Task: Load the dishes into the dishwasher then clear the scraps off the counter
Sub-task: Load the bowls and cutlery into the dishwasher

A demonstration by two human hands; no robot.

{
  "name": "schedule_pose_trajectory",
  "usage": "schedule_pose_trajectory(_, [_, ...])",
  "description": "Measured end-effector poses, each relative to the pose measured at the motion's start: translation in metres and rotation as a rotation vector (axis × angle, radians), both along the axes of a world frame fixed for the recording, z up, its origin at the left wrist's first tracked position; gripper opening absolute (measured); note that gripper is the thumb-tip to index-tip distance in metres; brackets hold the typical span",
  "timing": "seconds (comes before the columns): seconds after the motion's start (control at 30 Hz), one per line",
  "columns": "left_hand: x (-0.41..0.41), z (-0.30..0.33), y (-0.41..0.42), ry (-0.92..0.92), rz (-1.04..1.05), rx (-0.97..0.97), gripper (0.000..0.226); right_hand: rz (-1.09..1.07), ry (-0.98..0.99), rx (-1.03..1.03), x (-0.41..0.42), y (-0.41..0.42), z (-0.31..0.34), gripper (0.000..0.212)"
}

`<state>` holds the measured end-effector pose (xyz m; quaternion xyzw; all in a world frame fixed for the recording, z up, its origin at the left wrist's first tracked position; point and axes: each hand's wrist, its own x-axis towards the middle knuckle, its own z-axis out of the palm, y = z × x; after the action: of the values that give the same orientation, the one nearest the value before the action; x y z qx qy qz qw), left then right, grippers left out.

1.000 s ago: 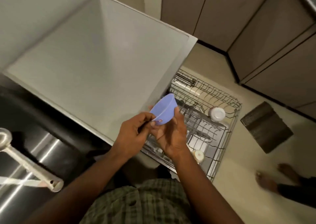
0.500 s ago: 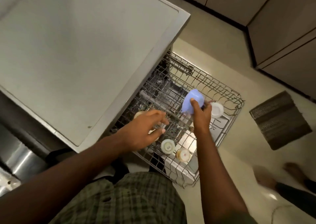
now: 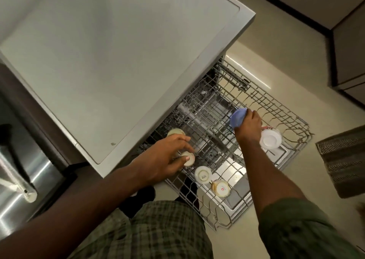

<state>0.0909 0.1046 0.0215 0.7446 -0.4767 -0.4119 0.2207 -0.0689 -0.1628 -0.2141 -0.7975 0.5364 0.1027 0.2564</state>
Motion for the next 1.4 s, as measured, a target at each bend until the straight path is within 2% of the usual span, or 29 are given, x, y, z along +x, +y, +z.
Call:
schedule_pose_trajectory(0.23, [0.001, 0.002, 0.011, -0.007, 0.031, 0.01, 0.028, 0.002, 0.062, 0.006, 0.0, 0.006, 0.003, 0.115])
schedule_pose_trajectory(0.37, [0.0, 0.007, 0.013, 0.006, 0.04, -0.022, 0.027, -0.042, -0.003, -0.033, 0.004, 0.02, 0.025, 0.103])
schedule_pose_trajectory(0.57, [0.002, 0.018, 0.021, 0.039, 0.042, -0.061, 0.029, -0.146, -0.327, -0.041, 0.014, 0.065, 0.089, 0.086])
schedule_pose_trajectory(0.77, [0.019, 0.042, 0.048, 0.045, 0.131, -0.218, 0.028, -0.222, -0.838, -0.136, 0.034, 0.153, 0.195, 0.052])
schedule_pose_trajectory(0.83, [0.029, 0.051, 0.063, 0.053, 0.217, -0.29, 0.028, -0.165, -0.933, -0.134, 0.046, 0.184, 0.218, 0.044])
schedule_pose_trajectory(1.0, [0.06, 0.074, 0.128, 0.064, 0.455, -0.423, 0.034, 0.085, -1.084, 0.103, 0.098, 0.259, 0.26, 0.041])
schedule_pose_trajectory(1.13, [0.082, 0.085, 0.193, 0.029, 0.679, -0.488, 0.032, 0.305, -1.033, 0.311, 0.148, 0.321, 0.286, 0.042])
schedule_pose_trajectory(1.33, [0.102, 0.079, 0.302, -0.02, 1.065, -0.6, 0.03, 0.703, -0.873, 0.488, 0.214, 0.409, 0.3, 0.044])
schedule_pose_trajectory(1.4, [0.104, 0.075, 0.327, -0.024, 1.183, -0.597, 0.027, 0.754, -0.837, 0.594, 0.228, 0.432, 0.304, 0.044])
